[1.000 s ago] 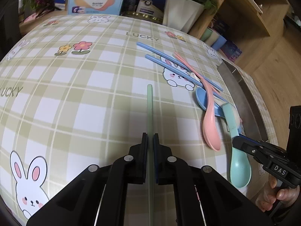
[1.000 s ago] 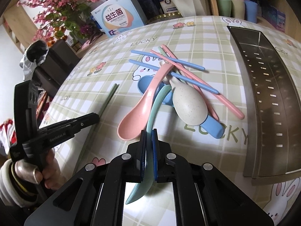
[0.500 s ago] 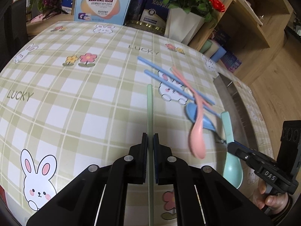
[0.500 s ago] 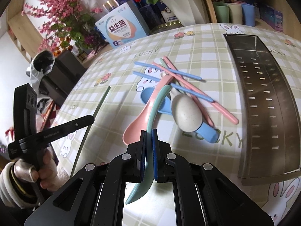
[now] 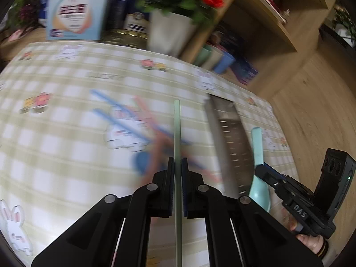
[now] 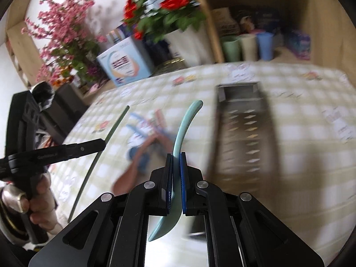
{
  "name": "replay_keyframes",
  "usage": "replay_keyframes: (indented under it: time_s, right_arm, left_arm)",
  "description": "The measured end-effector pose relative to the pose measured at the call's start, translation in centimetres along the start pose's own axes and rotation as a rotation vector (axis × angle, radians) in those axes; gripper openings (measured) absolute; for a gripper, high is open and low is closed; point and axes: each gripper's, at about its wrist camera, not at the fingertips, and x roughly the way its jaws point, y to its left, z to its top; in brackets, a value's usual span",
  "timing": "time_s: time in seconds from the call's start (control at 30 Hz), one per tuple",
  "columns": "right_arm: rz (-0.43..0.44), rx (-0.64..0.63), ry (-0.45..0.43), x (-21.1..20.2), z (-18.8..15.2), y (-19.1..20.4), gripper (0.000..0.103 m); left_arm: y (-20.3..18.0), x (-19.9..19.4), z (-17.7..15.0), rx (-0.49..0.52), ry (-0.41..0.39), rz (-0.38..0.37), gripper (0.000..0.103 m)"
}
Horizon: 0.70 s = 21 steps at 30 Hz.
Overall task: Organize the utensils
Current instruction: 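Lift the teal spoon with the right tool while the left tool carries the chopstick to the tray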
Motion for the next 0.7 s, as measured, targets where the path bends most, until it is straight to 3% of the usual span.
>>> replay_keyframes:
  time_s: [0.17,0.37,0.7]
  right_arm:
    - [-0.058,0.022,-0.009,-1.3,1.2,-4.8,0.006]
    - [-0.079,0.063,-0.01,-1.9,1.0,-8.0,0.006]
    - [-0.078,0.119,-0.005,-1.8,0.0,-10.4,0.006]
  left_arm:
    - [-5.3,4.1,1.6,-0.023,0.056,-0.078,0.006]
    - [-8.7,9.2,3.1,-0.083,0.077,-0.097,0.006]
    - [-9.5,13.3,2.9,-0.056,0.084,-0.014,0.006]
